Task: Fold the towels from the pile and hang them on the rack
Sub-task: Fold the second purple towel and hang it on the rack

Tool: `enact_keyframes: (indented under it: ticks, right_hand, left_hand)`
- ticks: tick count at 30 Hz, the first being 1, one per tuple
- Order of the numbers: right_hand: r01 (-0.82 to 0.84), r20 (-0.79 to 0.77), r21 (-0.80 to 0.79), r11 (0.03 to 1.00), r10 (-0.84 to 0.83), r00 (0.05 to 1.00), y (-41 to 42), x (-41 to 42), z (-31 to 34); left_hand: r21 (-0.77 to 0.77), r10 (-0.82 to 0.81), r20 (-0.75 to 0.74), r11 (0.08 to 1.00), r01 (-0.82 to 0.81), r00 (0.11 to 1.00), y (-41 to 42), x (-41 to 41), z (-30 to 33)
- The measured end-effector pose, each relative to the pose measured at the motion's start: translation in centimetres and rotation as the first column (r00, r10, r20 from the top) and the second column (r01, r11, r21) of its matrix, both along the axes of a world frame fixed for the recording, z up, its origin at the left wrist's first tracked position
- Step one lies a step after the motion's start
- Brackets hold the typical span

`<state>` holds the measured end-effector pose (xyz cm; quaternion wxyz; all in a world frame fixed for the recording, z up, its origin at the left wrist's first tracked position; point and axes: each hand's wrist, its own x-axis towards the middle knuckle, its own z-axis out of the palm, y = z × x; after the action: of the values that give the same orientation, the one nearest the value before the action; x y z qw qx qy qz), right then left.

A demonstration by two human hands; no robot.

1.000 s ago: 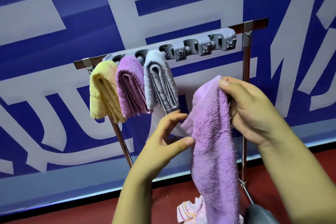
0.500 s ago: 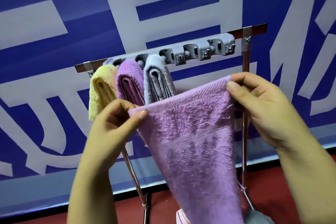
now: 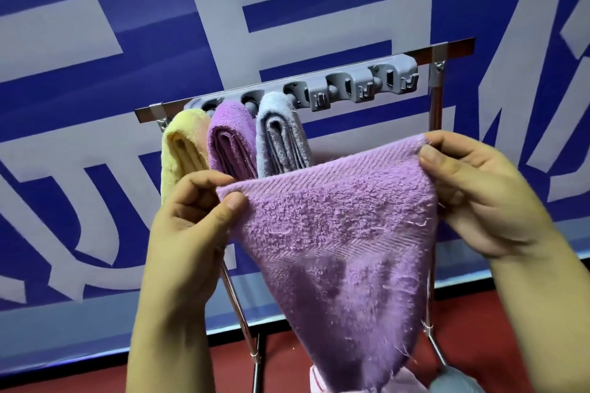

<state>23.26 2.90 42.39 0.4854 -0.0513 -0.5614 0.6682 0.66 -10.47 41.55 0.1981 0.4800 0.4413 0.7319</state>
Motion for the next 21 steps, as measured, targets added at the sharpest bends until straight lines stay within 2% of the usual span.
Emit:
enact_keyframes:
  ticks: [3, 7, 9, 13, 21]
  right_hand:
    - [-0.05, 0.029, -0.11, 0.993, 0.053, 0.998, 0.3, -0.5, -0.5]
    - [0.075, 0.211, -0.217, 0.973, -0.029, 0.977, 1.5, -1.6, -2.0]
    - [0.133, 0.246, -0.219, 0.967, -0.077, 0.966, 1.6, -2.2, -2.5]
    - [0.292, 0.283, -0.154, 0.944, -0.241, 0.928, 1.3, -3.0, -2.9]
    - [0.458, 0.291, 0.106, 0.883, -0.468, 0.834, -0.2, -4.0, -3.1]
  left_hand:
    - [-0.039, -0.05, 0.153, 0.998, 0.057, 0.987, 0.9, 0.0, -0.9]
    - [-0.198, 0.051, 0.344, 0.98, 0.02, 0.937, 2.1, 0.1, -2.3]
    - [-0.238, 0.092, 0.346, 0.971, -0.007, 0.934, 2.5, 0.6, -2.6]
    - [-0.225, 0.141, 0.334, 0.972, -0.066, 0.932, 3.0, 1.8, -2.4]
    - [-0.182, 0.161, 0.235, 0.976, -0.119, 0.958, 2.8, 4.5, -1.4]
